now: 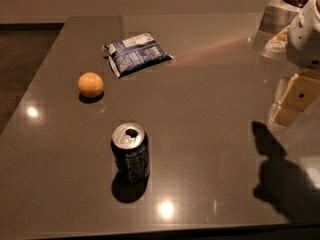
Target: Knock pepsi can over
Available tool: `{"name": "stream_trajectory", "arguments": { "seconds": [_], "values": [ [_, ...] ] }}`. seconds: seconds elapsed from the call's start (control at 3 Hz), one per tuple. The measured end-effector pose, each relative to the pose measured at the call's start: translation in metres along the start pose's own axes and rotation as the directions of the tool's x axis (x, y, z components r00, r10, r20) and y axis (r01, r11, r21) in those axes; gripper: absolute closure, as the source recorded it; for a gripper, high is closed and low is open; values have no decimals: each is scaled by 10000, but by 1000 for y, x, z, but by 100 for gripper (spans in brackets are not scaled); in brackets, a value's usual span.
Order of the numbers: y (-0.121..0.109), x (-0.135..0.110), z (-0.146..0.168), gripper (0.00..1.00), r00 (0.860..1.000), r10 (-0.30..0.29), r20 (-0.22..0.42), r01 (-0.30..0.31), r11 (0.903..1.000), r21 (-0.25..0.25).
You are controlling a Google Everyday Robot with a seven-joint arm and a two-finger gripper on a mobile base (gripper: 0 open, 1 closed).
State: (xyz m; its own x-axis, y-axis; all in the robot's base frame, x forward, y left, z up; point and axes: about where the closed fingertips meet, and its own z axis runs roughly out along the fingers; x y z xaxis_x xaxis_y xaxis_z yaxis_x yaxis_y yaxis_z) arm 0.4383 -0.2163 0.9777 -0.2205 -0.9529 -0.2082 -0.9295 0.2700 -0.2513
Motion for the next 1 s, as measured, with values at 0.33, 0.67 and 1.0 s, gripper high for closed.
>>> {"name": "stream_trajectory", "arguments": {
  "seconds": [0.33,0.67,1.0],
  "values": [
    [0,0,0,0,10000,0,0,0,10000,0],
    [1,-7,-1,0,9995,-112,292,116,9998,-165],
    [7,-22,-1,0,9942,-325,1025,367,9985,-395]
  ]
}}
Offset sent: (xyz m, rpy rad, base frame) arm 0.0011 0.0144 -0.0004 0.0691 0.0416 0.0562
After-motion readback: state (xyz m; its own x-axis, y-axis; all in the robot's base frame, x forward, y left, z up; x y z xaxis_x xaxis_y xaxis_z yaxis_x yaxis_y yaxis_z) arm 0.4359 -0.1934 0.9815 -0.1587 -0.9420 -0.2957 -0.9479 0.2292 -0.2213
